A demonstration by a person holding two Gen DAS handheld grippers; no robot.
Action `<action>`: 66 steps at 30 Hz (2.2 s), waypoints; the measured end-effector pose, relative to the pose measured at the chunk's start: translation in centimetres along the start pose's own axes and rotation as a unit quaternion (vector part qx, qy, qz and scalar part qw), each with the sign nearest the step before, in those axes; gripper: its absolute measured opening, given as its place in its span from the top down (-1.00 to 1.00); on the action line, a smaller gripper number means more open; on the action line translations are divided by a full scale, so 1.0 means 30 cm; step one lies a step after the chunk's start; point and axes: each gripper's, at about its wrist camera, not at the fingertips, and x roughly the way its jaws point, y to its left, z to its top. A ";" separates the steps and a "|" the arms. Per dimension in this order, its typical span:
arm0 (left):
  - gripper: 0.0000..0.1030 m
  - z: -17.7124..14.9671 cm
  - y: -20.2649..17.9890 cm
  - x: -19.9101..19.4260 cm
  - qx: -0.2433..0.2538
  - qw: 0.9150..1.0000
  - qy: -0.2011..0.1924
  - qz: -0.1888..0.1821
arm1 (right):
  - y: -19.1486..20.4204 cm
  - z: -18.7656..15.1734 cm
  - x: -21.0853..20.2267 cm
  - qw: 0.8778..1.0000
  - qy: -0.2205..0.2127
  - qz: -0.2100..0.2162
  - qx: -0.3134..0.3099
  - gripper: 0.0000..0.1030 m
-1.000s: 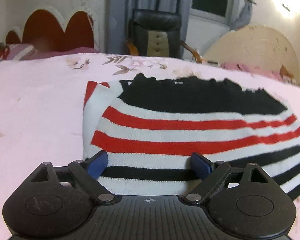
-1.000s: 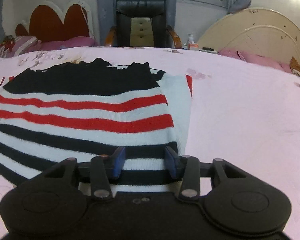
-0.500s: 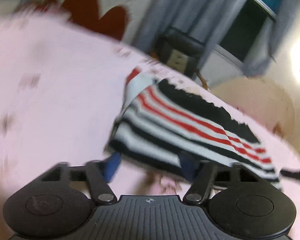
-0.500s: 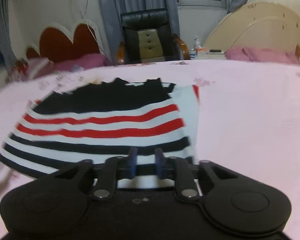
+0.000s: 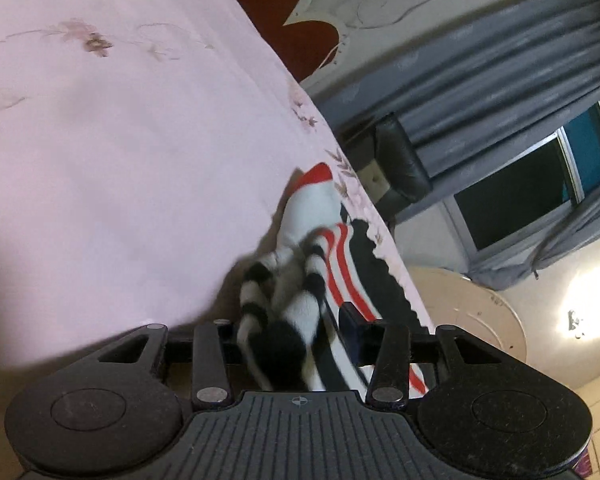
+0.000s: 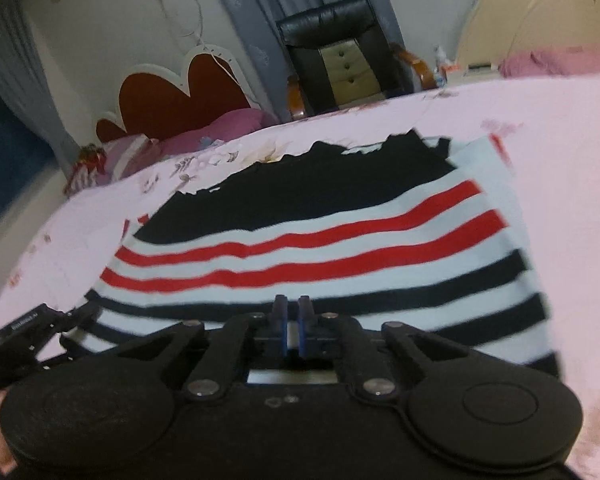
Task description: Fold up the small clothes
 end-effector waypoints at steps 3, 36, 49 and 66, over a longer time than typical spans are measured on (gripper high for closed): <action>0.45 0.011 -0.018 0.061 0.011 1.000 0.006 0.012 | 0.005 0.012 0.067 1.000 0.006 0.017 0.015 0.93; 0.58 -0.024 -0.573 0.099 0.079 0.977 0.076 -0.185 | 0.000 0.000 0.213 0.996 0.027 0.048 0.063 1.00; -0.46 -0.503 -0.807 0.319 0.253 0.929 0.233 -0.139 | -0.436 -0.009 -0.197 0.952 -0.072 0.024 0.296 -0.38; -0.51 -0.076 -0.456 0.211 0.208 0.968 0.137 -0.026 | -0.326 0.075 0.020 0.953 0.043 0.121 0.273 -0.54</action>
